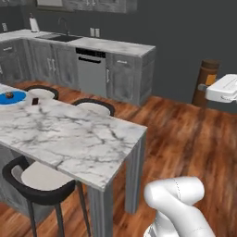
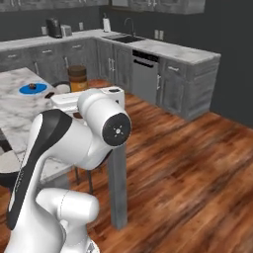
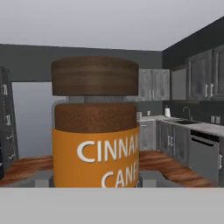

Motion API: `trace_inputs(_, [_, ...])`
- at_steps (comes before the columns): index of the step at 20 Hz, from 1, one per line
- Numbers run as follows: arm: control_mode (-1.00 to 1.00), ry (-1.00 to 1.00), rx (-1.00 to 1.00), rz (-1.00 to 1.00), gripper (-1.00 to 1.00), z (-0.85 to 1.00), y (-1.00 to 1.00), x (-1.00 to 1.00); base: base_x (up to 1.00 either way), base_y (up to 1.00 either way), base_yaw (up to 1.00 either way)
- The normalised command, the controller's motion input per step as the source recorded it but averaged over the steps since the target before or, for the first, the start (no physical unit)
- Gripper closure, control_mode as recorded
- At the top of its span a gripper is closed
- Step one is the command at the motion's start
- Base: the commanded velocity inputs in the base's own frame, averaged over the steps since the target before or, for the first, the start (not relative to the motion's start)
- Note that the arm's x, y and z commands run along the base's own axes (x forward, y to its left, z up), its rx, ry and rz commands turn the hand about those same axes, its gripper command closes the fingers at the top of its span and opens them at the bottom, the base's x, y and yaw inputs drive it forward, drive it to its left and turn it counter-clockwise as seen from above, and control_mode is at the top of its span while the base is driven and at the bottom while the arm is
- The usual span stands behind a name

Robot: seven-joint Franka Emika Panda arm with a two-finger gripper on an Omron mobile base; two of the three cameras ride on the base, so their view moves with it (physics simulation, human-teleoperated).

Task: Take the cinnamon bottle from the cabinet and place it on the dining table, next to the plate with the cupcake. Then take the chocolate from the dining counter and place it on the cupcake plate.

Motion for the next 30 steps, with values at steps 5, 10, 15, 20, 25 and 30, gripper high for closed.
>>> trace_inputs(5, [1.00,0.00,0.00,0.00,1.00,0.00,0.00,0.00,0.19,-0.92,0.46])
trace_inputs(10, [1.00,0.00,0.00,0.00,1.00,0.00,0.00,0.00,0.17,-0.95,0.45])
trace_inputs(15, [1.00,0.00,0.00,0.00,1.00,0.00,0.00,0.00,0.18,-0.94,0.45])
trace_inputs(20, [1.00,0.00,0.00,0.00,1.00,0.00,0.00,0.00,0.28,-0.90,0.46])
trace_inputs(25, [1.00,0.00,0.00,0.00,1.00,0.00,0.00,0.00,0.33,-0.88,0.47])
trace_inputs(30, [1.00,0.00,0.00,0.00,1.00,0.00,0.00,0.00,0.32,-0.86,0.48])
